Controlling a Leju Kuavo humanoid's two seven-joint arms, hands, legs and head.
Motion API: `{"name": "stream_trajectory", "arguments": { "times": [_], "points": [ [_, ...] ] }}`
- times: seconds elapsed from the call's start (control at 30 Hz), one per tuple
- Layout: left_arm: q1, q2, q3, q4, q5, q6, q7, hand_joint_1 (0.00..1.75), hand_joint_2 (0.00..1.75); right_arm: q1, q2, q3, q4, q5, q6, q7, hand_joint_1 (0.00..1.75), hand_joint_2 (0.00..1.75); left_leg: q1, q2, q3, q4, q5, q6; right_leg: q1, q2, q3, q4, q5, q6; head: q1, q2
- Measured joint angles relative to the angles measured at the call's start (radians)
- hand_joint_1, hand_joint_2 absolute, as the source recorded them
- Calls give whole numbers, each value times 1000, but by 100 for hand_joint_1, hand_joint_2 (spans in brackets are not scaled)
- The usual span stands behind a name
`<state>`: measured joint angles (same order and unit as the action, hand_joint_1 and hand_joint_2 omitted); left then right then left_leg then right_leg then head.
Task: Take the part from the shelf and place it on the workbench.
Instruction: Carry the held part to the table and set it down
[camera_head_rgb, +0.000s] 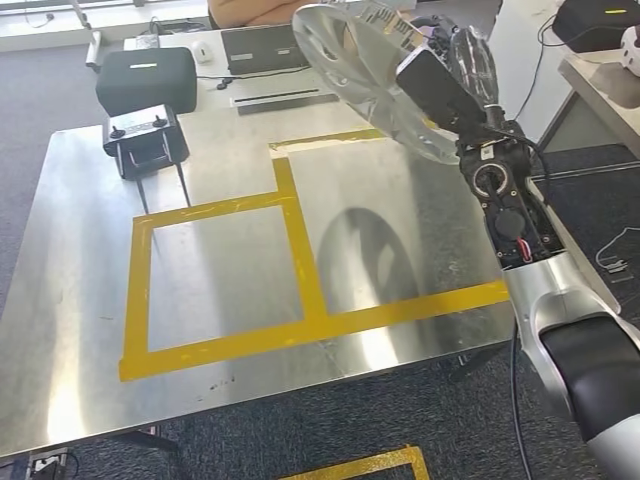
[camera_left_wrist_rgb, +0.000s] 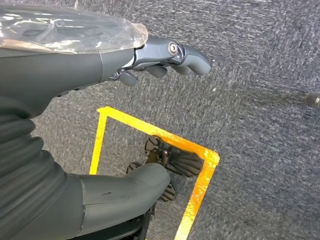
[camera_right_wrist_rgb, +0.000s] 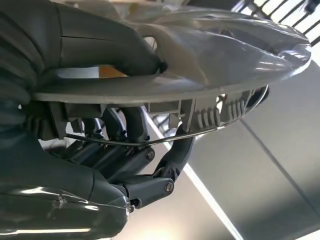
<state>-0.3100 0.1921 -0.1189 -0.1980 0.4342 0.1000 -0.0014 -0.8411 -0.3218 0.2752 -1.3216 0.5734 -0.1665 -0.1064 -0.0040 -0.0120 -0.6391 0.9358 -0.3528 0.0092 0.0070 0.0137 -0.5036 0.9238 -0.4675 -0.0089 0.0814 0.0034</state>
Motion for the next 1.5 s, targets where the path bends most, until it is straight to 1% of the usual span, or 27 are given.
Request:
{"name": "stream_trajectory", "arguments": {
  "times": [0.17,0.3,0.43,0.53,0.77,0.9,1.0,1.2,1.33,1.5],
  "points": [
    [-18,-10,-13,0,-6,1,8,0,175,-74,-22,5,147,228,-185,-83,175,175,0,-1,0,0,0,1,0,-1,0,0,0,0,0,0],
    [-24,-17,-21,0,-4,4,11,0,175,-129,-27,12,269,362,-306,-114,175,175,0,-1,1,-1,0,1,0,0,1,0,0,0,0,0],
    [-24,-23,-28,0,2,9,8,0,175,-174,-27,25,406,488,-394,-136,175,175,0,-1,2,-1,0,1,1,0,2,0,0,0,0,0],
    [-24,-26,-32,0,6,10,5,0,175,-186,-26,39,492,562,-435,-138,175,175,0,-2,2,-1,0,1,2,-2,2,0,0,0,0,0],
    [-24,-29,-37,0,10,11,2,0,175,-194,-23,61,614,609,-447,-128,175,175,0,-2,2,-2,1,1,2,-2,2,0,0,0,0,0],
    [-24,-30,-37,0,17,10,-2,0,175,-198,-18,71,659,640,-435,-120,175,175,0,-2,3,-2,0,1,2,-1,3,0,0,0,0,0],
    [-23,-29,-37,0,23,8,-4,0,175,-195,-8,78,692,644,-416,-134,175,175,0,-1,5,-3,0,0,2,-1,5,0,0,0,0,0],
    [-23,-29,-37,0,33,4,-9,0,175,-151,24,101,718,671,-365,-155,175,175,0,-1,10,-4,1,0,2,-1,9,0,0,0,0,0],
    [-22,-27,-37,0,36,1,-14,0,175,-112,43,114,728,677,-355,-155,175,175,1,-2,10,-4,1,0,2,-2,9,0,0,0,0,0],
    [-21,-25,-37,0,47,-3,-23,0,175,-91,58,126,738,672,-345,-168,175,175,0,-2,9,-4,1,0,2,-2,9,-1,0,0,0,0]
  ]
}}
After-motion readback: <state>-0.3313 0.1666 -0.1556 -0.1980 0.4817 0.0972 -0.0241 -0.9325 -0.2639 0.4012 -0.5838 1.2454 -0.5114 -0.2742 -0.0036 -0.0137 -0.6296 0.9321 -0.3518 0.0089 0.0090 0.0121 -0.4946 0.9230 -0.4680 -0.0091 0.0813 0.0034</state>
